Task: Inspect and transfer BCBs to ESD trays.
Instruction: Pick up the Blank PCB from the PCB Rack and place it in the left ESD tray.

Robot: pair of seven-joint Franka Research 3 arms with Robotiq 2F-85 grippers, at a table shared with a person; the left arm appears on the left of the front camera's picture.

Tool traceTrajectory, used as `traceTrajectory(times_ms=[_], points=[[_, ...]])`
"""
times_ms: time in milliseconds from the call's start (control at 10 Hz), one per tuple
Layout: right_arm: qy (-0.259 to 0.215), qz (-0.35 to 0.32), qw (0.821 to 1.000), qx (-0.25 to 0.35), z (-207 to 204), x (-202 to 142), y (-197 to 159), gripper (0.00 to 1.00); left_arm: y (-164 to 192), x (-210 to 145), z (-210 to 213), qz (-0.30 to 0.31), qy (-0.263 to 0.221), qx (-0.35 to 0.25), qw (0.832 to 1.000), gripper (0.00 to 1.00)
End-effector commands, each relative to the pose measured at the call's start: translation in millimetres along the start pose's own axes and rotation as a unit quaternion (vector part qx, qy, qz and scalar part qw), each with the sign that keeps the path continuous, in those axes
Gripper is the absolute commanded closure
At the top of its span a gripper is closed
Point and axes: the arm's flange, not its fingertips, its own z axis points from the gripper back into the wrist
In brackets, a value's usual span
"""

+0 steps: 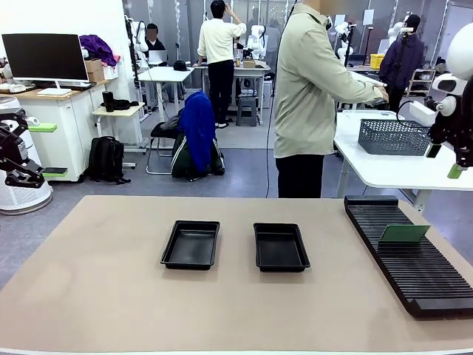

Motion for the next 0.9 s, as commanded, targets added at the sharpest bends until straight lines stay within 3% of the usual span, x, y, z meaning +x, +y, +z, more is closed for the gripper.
traceTrajectory(times_ms=[0,800], points=[[-0.009,0.018,1.0,-0.01,-22,-1,-1,0.0,0,-1,1,0.0,-0.001,-0.001,1.0,0.0],[-0.017,0.026,0.999,-0.013,-100,7,5,0.0,0,-1,1,0.0,-0.001,-0.001,1.0,0.0]])
